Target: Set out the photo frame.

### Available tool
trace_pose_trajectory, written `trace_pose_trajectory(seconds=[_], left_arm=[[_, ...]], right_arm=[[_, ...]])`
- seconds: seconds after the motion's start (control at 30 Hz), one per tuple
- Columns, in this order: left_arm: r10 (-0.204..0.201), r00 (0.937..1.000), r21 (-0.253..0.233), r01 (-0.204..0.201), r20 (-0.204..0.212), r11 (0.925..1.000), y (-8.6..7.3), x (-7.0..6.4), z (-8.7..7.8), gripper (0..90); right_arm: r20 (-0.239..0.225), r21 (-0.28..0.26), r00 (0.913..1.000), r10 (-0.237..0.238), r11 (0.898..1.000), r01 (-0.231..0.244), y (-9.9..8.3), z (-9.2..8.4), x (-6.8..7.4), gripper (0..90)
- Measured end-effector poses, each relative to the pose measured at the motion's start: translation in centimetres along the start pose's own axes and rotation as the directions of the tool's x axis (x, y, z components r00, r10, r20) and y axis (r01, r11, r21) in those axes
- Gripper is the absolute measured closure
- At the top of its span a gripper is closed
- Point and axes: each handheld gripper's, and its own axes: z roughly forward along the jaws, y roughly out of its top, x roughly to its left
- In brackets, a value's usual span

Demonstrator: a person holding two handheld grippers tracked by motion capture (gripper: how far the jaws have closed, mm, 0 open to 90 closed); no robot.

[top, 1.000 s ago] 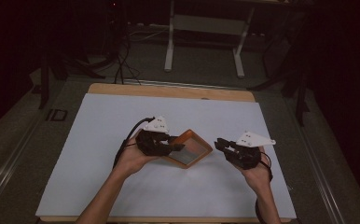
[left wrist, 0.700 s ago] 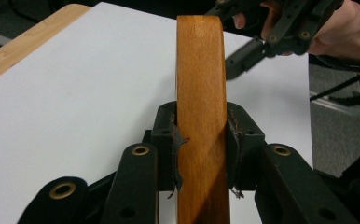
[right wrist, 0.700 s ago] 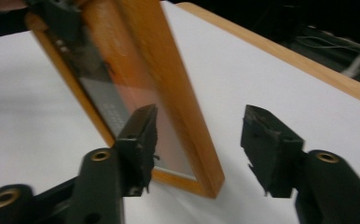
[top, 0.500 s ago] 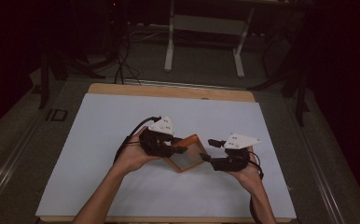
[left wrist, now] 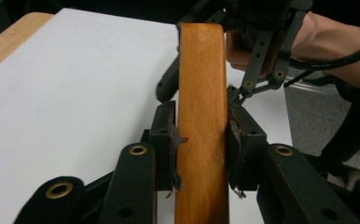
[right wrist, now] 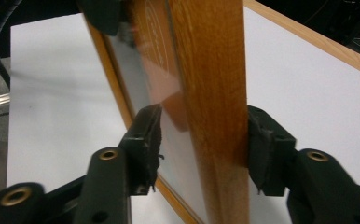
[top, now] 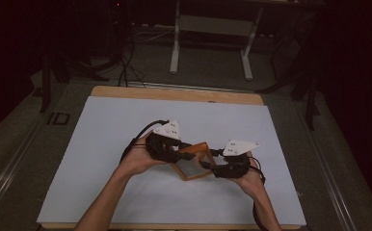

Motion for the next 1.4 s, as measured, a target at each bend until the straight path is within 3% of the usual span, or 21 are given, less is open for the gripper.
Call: trace_pose_trajectory(seconds=[0.27, 0.4, 0.57, 0.73, 0.87, 0.93, 1.0, 1.13, 1.23, 1.4], left_arm=[[-0.106, 0.9943, -0.072, 0.106, -0.004, 0.9918, -0.7, 0.8, -0.1, 56.9], [-0.166, 0.986, -0.116, 0.163, -0.013, 0.9797, -1.1, 1.0, -0.4, 45.7], [-0.197, 0.979, -0.183, 0.185, -0.052, 0.9657, -1.8, 1.2, -1.2, 36.2], [-0.255, 0.9636, -0.228, 0.232, -0.079, 0.9457, -3.2, 1.1, -2.0, 30.1], [-0.275, 0.9555, -0.238, 0.244, -0.106, 0.94, -4.6, 0.7, -2.0, 25.6], [-0.287, 0.9529, -0.243, 0.257, -0.098, 0.9355, -5.3, 0.6, -1.7, 25.4], [-0.298, 0.9499, -0.238, 0.269, -0.094, 0.9331, -5.9, 0.5, -1.3, 24.7], [-0.308, 0.9471, -0.209, 0.285, -0.089, 0.9354, -6.6, 0.3, 0.0, 21.2], [-0.302, 0.9492, -0.185, 0.282, -0.089, 0.9415, -6.7, 0.2, 1.2, 19.4], [-0.305, 0.9485, -0.161, 0.289, -0.085, 0.9436, -7.0, 0.0, 3.0, 19.2]], right_arm=[[-0.013, -0.004, 0.9995, -0.029, 1.0, 0.029, -0.2, -0.6, 0.2, 64.1], [-0.009, 0.008, 0.9985, -0.054, 0.999, 0.054, -0.1, -0.8, 0.7, 67.7], [0.003, 0.022, 0.9979, -0.065, 0.998, 0.065, -0.2, -1.0, 0.8, 67.7], [0.006, 0.03, 0.9977, -0.068, 0.997, 0.068, -0.5, -1.3, 0.7, 67.5], [0.005, 0.035, 0.9983, -0.058, 0.998, 0.057, -0.7, -1.4, 0.6, 67.4], [0.005, 0.037, 0.9984, -0.057, 0.998, 0.057, -0.8, -1.5, 0.5, 67.4], [0.004, 0.039, 0.9985, -0.054, 0.998, 0.054, -0.9, -1.5, 0.5, 67.4], [0.005, 0.036, 0.9988, -0.048, 0.998, 0.048, -1.1, -1.6, 0.4, 67.3], [0.008, 0.034, 0.999, -0.043, 0.998, 0.043, -1.2, -1.6, 0.3, 67.1], [0.012, 0.034, 0.9992, -0.038, 0.999, 0.038, -1.5, -1.8, 0.3, 67.0]])
